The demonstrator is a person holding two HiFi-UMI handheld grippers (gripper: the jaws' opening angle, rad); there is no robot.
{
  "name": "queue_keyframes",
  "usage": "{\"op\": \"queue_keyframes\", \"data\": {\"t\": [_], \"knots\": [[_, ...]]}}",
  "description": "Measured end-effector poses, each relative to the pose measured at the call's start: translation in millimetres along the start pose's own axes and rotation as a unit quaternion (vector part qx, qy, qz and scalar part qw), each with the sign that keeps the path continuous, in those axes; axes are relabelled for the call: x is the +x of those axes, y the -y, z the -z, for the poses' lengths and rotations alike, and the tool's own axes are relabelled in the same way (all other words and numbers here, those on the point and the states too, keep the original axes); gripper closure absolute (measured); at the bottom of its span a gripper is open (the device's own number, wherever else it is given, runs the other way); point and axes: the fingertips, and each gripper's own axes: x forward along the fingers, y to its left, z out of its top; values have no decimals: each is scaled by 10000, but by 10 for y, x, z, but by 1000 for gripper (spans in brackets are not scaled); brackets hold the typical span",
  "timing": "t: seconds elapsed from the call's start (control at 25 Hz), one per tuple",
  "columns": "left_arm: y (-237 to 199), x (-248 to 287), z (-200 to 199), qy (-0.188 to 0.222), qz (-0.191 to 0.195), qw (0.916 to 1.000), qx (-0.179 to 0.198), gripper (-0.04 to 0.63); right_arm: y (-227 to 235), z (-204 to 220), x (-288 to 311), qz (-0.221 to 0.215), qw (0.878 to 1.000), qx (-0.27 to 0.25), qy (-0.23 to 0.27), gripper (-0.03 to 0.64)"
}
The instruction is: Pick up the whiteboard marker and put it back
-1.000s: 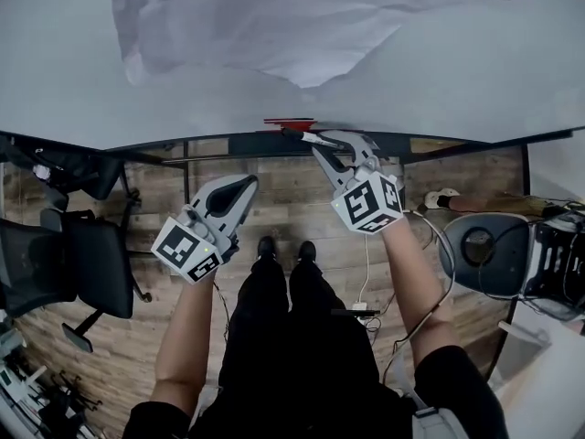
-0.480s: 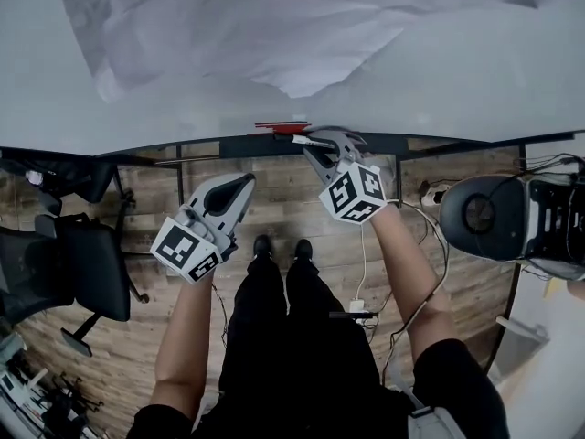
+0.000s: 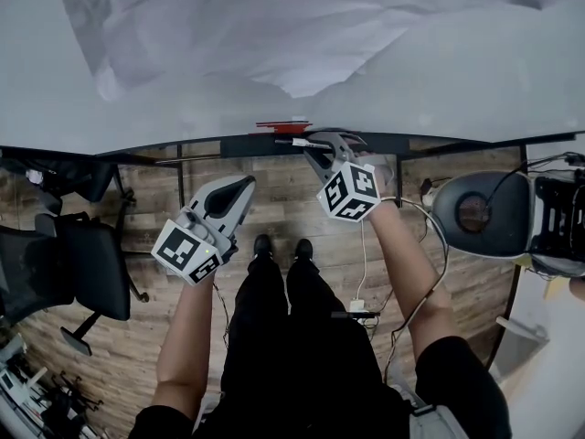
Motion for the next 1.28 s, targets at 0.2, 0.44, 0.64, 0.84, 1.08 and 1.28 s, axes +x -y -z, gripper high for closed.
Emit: {"op": "queue_keyframes", "data": {"t": [0.2,0.44,0.64,0.84,1.08,1.28], "knots": [[-36,-51,4,27,-71,10000,-13,588,-51,36,47,-76,9998,-158,-104,541],[-73,-102,0,84,-138,9999,-62,589,-68,16,100,-122,9995,-235,-141,541],[-41,-196,3,114,-188,9997,-45,588,-88,-56,47,-80,9998,-190,-35,541],[-31,-217,-1,132,-206,9997,-25,589,-40,-103,9,-12,9999,-117,60,541],[-10,-200,-10,138,-168,9998,-22,589,-2,-246,-100,-4,9992,155,376,545],[90,-199,-147,188,-61,9997,115,588,89,-473,-379,184,9967,347,706,568]]}}
